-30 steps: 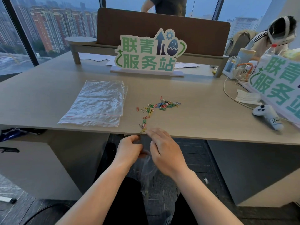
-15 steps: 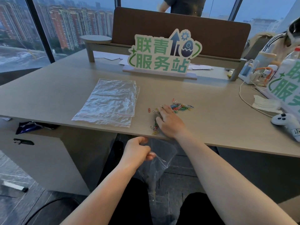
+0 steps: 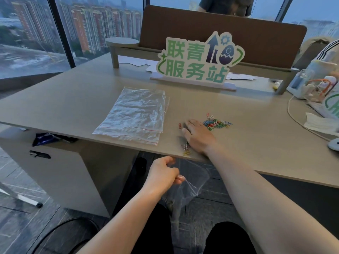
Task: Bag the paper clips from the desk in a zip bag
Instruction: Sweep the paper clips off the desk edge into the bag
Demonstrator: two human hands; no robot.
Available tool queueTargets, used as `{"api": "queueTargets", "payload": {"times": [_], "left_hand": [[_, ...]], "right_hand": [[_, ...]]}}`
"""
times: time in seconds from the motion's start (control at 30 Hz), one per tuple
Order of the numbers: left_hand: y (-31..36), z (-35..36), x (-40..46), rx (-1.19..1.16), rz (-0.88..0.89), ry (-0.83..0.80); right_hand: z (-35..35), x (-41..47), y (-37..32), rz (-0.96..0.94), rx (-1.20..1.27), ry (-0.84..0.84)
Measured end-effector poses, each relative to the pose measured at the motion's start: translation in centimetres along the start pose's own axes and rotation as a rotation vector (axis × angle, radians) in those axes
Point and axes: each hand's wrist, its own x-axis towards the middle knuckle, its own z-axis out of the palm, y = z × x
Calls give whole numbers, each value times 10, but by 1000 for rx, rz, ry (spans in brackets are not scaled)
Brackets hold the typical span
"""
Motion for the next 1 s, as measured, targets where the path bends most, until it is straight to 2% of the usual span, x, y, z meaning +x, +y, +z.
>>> {"api": "queueTargets", "payload": {"times": [0.23,0.53,1.0], "left_hand": [[1,1,0,4,2,4],[3,0,-3,2,27,-9],[7,0,-10,-50,69,-18]], "right_hand": [[5,-19,-5,-102,27,-19],[7,-58,-17,-143,25,-32],[15,-116,-29,-194,116,65]]}}
